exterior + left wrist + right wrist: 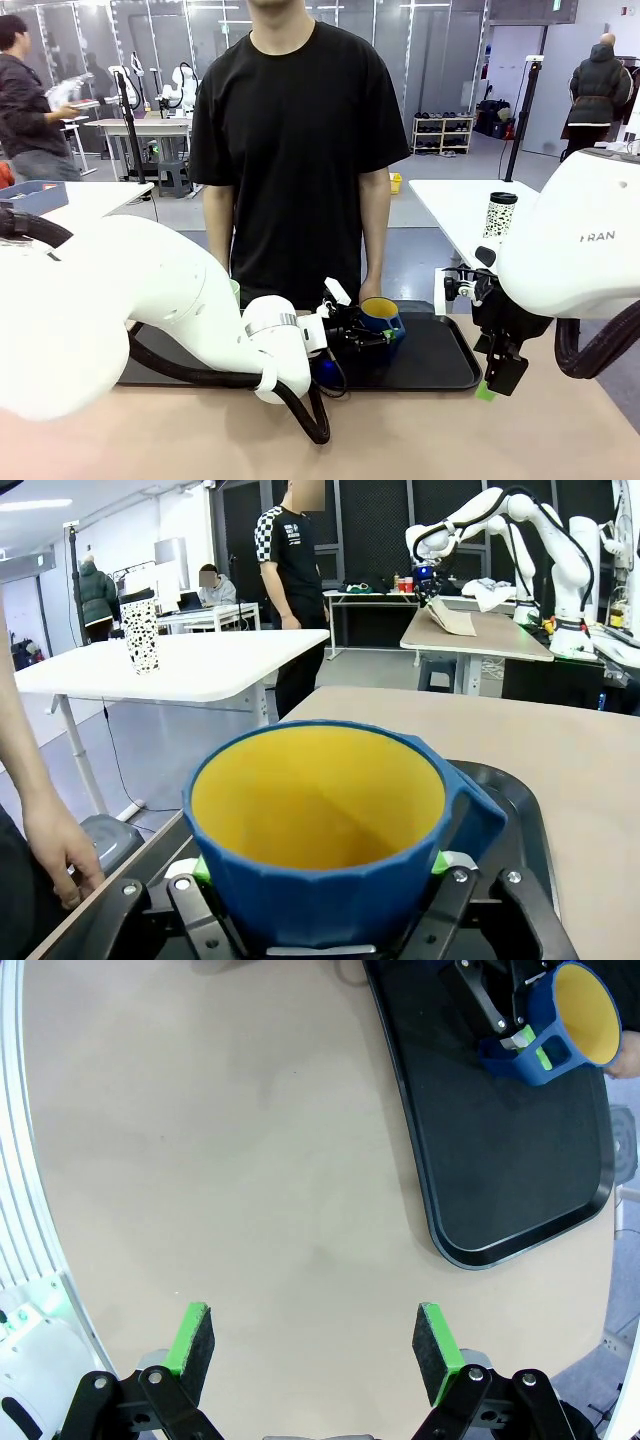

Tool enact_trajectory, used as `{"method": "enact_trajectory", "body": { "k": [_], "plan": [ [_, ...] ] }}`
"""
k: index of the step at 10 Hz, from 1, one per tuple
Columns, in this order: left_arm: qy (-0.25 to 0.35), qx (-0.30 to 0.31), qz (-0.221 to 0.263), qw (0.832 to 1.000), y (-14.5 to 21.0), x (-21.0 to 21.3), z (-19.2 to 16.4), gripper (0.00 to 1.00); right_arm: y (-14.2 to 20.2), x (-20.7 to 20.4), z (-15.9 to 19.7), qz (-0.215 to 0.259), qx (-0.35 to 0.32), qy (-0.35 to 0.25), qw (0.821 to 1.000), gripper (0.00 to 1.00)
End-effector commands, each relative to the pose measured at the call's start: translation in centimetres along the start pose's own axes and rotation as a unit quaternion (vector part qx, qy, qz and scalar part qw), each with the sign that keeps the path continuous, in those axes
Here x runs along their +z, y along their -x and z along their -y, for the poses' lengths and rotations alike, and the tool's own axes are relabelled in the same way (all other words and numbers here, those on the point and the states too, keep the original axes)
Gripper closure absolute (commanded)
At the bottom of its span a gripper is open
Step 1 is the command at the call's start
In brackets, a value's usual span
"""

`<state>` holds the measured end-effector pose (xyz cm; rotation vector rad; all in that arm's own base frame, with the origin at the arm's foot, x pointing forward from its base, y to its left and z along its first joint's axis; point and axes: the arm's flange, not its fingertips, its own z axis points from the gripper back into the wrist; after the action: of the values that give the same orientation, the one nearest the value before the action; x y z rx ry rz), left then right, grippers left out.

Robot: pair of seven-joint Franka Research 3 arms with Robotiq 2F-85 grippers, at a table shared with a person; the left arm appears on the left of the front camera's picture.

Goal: Sort and store the cups by type.
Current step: Pick up the Handle plastic cup and place it into the empty Flat Tray.

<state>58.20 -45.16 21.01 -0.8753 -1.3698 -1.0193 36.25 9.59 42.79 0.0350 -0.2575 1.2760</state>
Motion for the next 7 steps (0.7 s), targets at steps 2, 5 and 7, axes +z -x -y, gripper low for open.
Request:
{"method": "enact_trajectory", "body": {
  "k": [2,5,7],
  "plan": [
    [0.001,-0.008,0.003,1.0,1.3,-0.2,0.8,0.02,0.1,-0.6,-0.5,-0.002,-0.011,0.007,1.0,0.0],
    [-0.001,-0.009,0.001,1.0,1.2,0.3,1.0,0.0,0.1,-0.6,-0.5,-0.002,-0.011,0.007,1.0,0.0],
    [-0.008,-0.014,-0.002,1.0,1.1,0.9,1.2,0.0,0.1,-0.6,-0.5,-0.002,-0.011,0.007,1.0,0.0]
  ]
}}
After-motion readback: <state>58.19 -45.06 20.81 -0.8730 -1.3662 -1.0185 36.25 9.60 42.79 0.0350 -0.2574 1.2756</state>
